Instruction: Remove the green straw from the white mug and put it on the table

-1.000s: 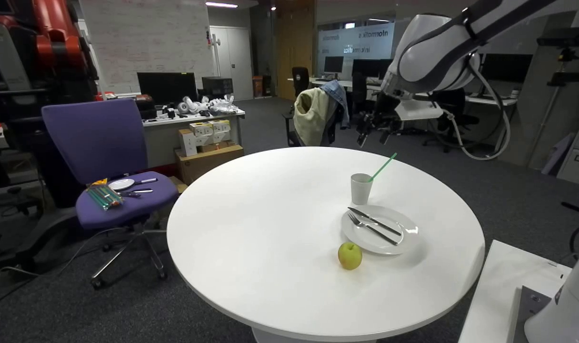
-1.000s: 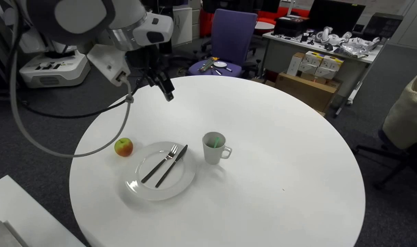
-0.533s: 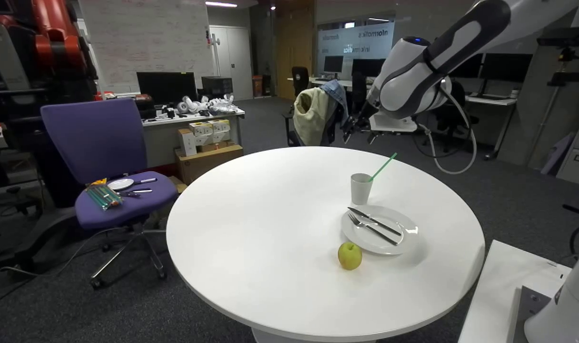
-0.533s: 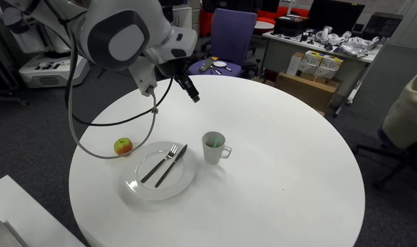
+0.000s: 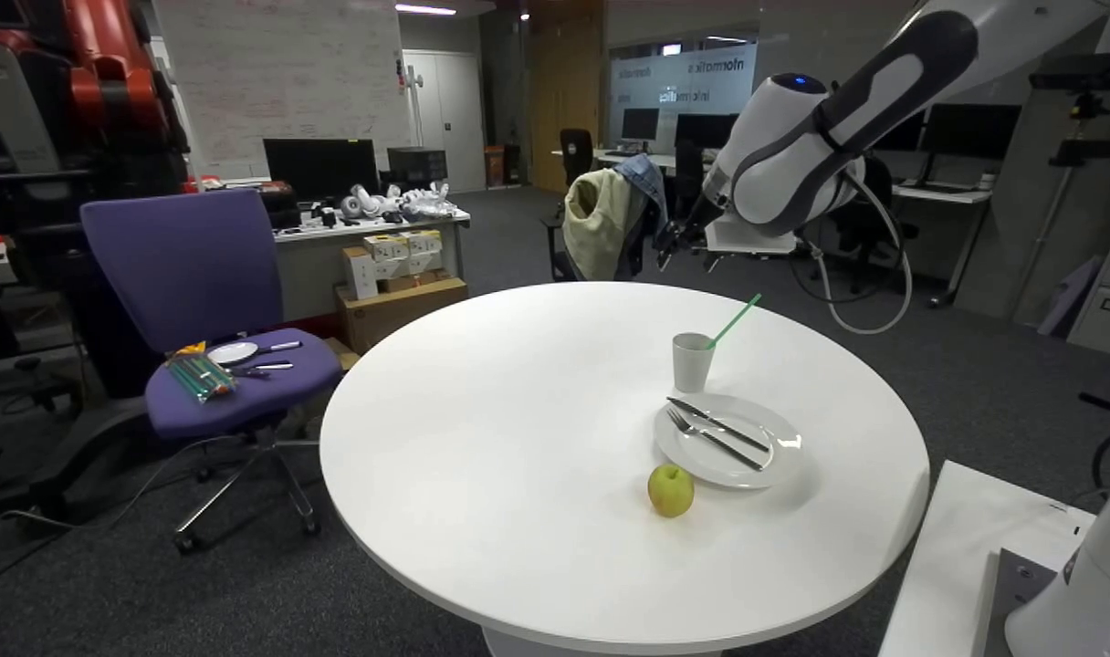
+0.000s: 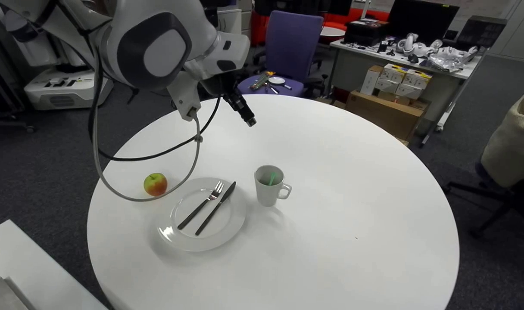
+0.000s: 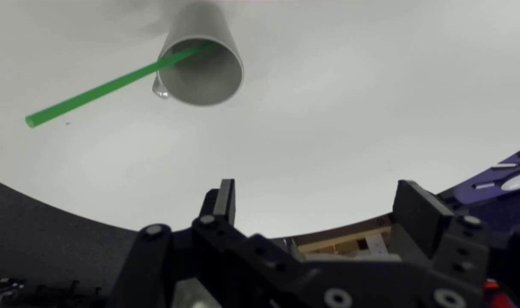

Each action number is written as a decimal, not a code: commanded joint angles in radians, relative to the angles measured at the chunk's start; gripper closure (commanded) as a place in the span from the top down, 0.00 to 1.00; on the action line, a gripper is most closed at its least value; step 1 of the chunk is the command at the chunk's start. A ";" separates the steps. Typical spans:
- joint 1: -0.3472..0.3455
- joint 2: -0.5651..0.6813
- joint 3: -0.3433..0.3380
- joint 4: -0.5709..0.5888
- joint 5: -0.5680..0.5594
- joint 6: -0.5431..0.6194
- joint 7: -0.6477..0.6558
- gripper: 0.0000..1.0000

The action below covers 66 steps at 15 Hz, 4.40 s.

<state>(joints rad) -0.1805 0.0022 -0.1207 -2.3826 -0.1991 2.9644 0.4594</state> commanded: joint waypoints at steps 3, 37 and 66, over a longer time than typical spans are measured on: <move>0.003 0.141 -0.184 0.114 -0.436 0.250 0.448 1.00; 1.212 0.681 -1.199 0.062 -0.859 -0.263 1.768 1.00; 0.270 0.474 -0.163 0.307 -1.258 -0.946 2.005 0.00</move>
<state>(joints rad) 0.1946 0.5304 -0.3946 -2.0652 -1.4066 2.0602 2.4601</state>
